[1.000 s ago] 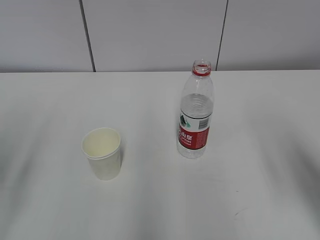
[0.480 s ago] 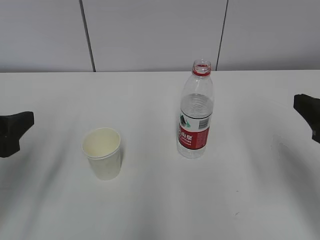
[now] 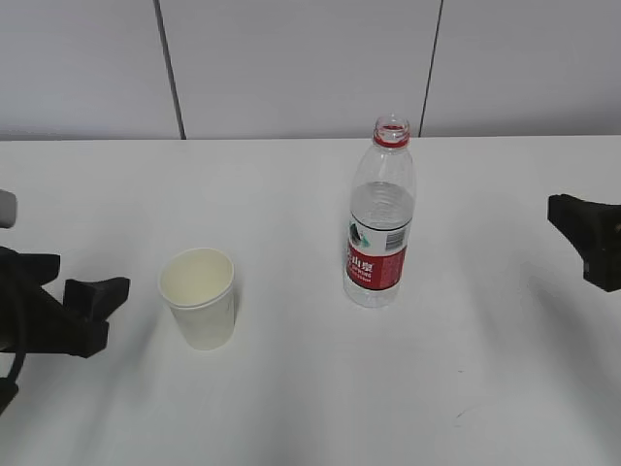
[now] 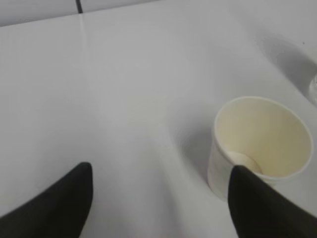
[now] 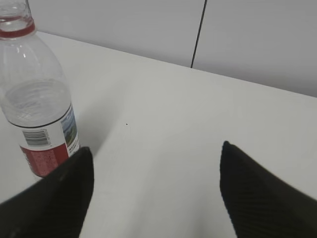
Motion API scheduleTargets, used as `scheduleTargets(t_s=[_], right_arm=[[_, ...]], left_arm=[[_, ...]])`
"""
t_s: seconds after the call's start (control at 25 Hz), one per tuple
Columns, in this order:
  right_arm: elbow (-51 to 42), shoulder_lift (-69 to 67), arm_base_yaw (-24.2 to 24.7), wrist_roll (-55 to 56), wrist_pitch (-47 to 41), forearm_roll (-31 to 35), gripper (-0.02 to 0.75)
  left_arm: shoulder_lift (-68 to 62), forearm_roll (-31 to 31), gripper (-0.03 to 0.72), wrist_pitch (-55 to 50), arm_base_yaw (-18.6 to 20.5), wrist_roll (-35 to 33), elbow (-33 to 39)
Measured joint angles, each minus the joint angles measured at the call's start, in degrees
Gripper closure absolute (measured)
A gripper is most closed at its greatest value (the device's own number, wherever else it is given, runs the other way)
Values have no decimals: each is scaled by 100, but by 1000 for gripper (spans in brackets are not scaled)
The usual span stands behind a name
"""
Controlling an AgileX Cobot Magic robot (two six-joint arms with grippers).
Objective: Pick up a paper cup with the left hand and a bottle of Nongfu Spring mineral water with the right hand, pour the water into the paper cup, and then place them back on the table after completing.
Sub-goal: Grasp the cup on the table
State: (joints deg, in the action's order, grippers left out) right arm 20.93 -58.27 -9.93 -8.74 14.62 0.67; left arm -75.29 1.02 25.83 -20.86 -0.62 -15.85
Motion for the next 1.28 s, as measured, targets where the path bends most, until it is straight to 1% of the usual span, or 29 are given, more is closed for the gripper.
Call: scheduleTargets(t_s=[0.24, 0.44, 0.6, 0.68, 0.8, 1.0, 1.16, 1.28], right_arm=[[0, -135, 0, 391, 203, -445, 150], [0, -241, 0, 520, 250, -639, 150], [0, -253, 0, 535, 274, -660, 150], [0, -253, 0, 535, 283, -663, 150], [0, -253, 0, 535, 283, -663, 150], [0, -253, 0, 535, 283, -663, 150], [0, -253, 0, 535, 283, -663, 150], [0, -253, 0, 535, 283, -673, 150]], left_arm=[[-872, 115, 171, 621, -77, 25, -17], [-1378, 881, 172, 1245, -77, 376, -45], [-1696, 1488, 171, 1559, -77, 452, -45], [-1875, 1631, 171, 1615, -77, 458, -45], [-2175, 1686, 171, 1989, -77, 458, -45], [-2822, 1716, 169, 3179, -77, 472, -56], [-3354, 1770, 139, 3760, -77, 474, -87], [-3565, 1777, 111, 3920, -77, 474, -125]])
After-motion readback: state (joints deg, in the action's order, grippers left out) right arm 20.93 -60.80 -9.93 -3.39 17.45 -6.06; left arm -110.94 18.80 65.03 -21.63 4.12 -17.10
